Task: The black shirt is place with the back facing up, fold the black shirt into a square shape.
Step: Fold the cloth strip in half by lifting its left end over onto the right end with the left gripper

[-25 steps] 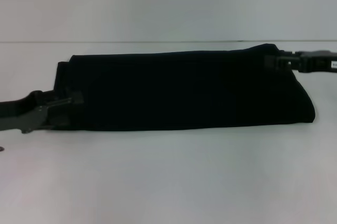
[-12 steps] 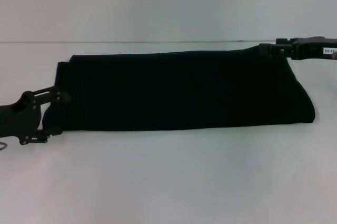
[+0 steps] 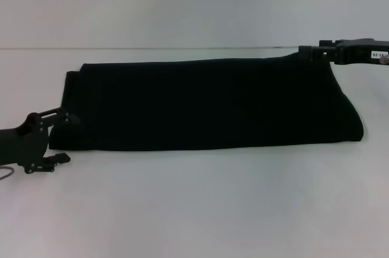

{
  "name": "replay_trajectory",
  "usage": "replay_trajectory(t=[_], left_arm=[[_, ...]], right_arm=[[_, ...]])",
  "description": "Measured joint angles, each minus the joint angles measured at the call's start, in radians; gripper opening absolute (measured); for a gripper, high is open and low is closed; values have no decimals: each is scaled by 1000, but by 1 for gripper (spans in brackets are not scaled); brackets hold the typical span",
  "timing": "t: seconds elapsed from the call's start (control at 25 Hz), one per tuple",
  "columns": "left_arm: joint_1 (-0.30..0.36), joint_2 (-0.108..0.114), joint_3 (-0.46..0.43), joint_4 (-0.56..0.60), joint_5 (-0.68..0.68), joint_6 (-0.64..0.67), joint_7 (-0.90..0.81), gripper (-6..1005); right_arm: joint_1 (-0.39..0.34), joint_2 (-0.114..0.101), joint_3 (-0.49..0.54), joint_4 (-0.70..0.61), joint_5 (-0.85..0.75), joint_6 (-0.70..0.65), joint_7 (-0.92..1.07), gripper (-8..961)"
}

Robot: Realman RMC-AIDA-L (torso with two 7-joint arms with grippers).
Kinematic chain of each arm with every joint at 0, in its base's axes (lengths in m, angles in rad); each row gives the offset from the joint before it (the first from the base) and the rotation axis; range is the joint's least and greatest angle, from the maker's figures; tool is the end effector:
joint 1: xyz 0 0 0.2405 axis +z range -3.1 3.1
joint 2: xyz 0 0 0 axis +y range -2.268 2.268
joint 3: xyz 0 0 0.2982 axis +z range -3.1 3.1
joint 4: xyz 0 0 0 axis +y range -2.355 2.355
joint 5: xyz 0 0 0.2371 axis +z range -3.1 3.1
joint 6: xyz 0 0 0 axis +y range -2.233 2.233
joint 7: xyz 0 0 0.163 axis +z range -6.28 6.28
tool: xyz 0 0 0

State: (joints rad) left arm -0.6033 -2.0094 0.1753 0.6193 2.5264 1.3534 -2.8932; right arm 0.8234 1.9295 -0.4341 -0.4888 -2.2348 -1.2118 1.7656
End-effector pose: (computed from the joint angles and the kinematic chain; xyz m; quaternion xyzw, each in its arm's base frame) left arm -0.3997 0.3963 0.0197 -0.4346 -0.8513 -0.2621 0.1327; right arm 0.2862 0.5034 0.0286 -0.8682 0.3738 0.2037 0.2550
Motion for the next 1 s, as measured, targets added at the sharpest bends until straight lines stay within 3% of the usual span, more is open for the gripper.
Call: replay_trajectory(t=[1.0], left_arm=[[-12, 1, 0, -30, -9, -115, 2, 910]], right_arm=[[-10, 0, 5, -1, 20, 3, 5, 762]])
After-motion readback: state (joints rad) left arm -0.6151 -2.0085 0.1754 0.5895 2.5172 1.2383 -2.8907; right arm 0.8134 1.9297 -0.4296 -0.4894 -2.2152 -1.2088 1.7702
